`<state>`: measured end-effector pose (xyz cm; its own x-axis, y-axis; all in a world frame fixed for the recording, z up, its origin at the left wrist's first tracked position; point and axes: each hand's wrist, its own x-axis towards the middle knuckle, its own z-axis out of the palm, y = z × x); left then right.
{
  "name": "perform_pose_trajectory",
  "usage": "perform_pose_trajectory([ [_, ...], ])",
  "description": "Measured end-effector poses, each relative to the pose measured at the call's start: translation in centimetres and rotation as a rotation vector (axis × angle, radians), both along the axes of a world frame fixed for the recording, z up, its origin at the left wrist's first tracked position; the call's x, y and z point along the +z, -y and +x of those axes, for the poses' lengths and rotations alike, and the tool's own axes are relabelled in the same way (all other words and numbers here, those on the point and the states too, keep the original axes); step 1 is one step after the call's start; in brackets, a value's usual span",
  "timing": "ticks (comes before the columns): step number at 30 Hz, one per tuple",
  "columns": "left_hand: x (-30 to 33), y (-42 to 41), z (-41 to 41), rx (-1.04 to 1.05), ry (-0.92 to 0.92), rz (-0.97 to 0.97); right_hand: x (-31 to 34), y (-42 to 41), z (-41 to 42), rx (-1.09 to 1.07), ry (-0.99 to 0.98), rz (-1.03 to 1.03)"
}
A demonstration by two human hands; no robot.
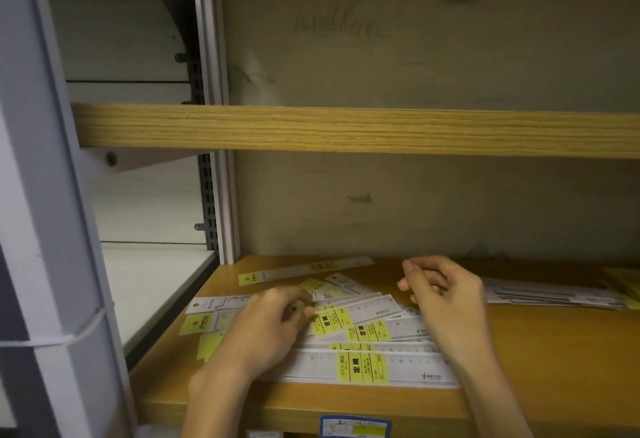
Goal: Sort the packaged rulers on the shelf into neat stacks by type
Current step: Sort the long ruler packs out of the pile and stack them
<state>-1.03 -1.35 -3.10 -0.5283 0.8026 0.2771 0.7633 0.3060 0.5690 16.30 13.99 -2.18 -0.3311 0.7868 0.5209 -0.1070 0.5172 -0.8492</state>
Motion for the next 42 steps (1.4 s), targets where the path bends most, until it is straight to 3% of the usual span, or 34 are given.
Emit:
perform_pose_trajectory([
  [3, 0.1, -0.2, -1.3, 0.078, -0.041, 0.024, 0.1, -0.1, -0.2, 0.001, 0.007, 0.010],
  [7, 0.2, -1.0, -3.8, 0.133, -0.119, -0.119, 0.4, -0.1, -0.4, -0.001, 0.007, 0.031],
  [27, 2.0, -2.8, -6.4, 0.035, -0.072, -0.320, 0.6, -0.5, -0.7, 0.011, 0.026, 0.016],
  [42, 3.8, -2.1, -6.7, 0.016, -0.078, -0.223, 0.4, -0.5, -1.0, 0.006, 0.033, 0.018],
])
